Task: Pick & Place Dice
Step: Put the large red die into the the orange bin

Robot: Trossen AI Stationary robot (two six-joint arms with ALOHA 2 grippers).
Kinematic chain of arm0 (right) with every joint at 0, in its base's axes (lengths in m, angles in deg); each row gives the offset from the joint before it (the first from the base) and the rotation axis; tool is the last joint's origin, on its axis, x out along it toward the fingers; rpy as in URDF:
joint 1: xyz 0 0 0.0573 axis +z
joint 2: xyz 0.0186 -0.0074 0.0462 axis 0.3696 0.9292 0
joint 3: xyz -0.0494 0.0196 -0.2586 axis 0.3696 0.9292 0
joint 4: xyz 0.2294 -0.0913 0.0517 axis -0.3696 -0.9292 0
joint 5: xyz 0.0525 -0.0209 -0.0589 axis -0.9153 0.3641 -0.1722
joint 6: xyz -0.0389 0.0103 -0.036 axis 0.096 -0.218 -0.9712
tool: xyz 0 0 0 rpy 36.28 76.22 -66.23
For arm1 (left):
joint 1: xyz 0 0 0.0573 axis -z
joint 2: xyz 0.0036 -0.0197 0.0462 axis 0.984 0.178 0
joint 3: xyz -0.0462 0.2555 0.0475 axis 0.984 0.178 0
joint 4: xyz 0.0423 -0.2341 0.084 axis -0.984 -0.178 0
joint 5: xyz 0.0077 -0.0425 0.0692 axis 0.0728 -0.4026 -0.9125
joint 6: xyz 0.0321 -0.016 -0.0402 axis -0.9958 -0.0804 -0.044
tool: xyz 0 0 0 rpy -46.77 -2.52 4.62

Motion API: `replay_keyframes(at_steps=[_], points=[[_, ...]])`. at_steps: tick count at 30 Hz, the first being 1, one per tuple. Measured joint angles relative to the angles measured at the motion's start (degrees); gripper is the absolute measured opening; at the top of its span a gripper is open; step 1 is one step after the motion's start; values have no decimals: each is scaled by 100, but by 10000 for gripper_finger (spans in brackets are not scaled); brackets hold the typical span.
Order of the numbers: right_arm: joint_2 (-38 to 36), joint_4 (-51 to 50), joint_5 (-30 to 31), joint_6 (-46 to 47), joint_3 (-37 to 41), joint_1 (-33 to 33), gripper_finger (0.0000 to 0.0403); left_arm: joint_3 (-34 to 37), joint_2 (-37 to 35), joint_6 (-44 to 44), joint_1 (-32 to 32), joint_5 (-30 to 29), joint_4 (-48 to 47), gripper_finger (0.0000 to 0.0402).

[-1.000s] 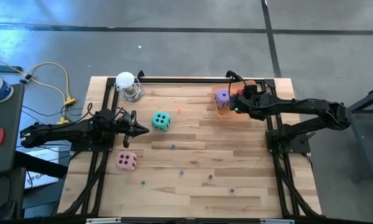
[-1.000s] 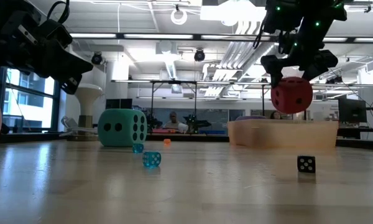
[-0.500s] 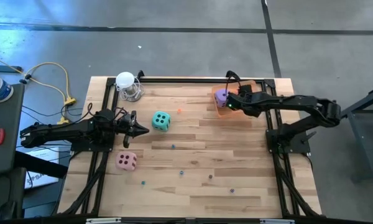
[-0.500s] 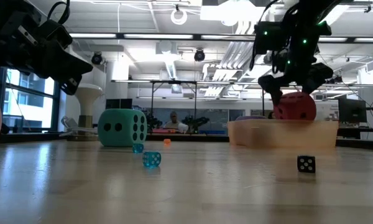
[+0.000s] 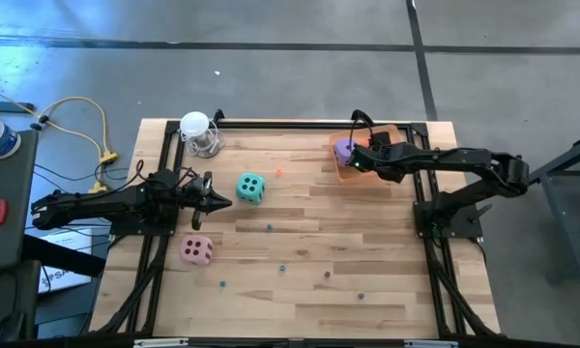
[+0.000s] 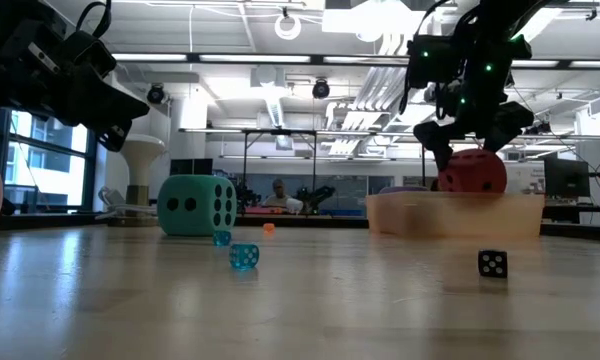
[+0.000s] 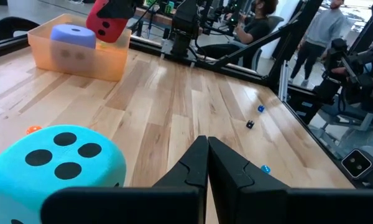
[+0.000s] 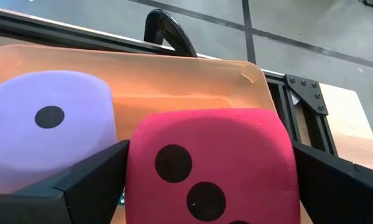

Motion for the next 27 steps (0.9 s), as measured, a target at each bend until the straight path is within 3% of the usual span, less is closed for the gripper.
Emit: replay_keyframes(at_steps=[16,27], points=[[-2,176,44,-71,0,0,398,2,-1,-46,0,0,-79,2],[-2,671,-672,-107,0,0,398,0,1,-50,0,1,-81,2]])
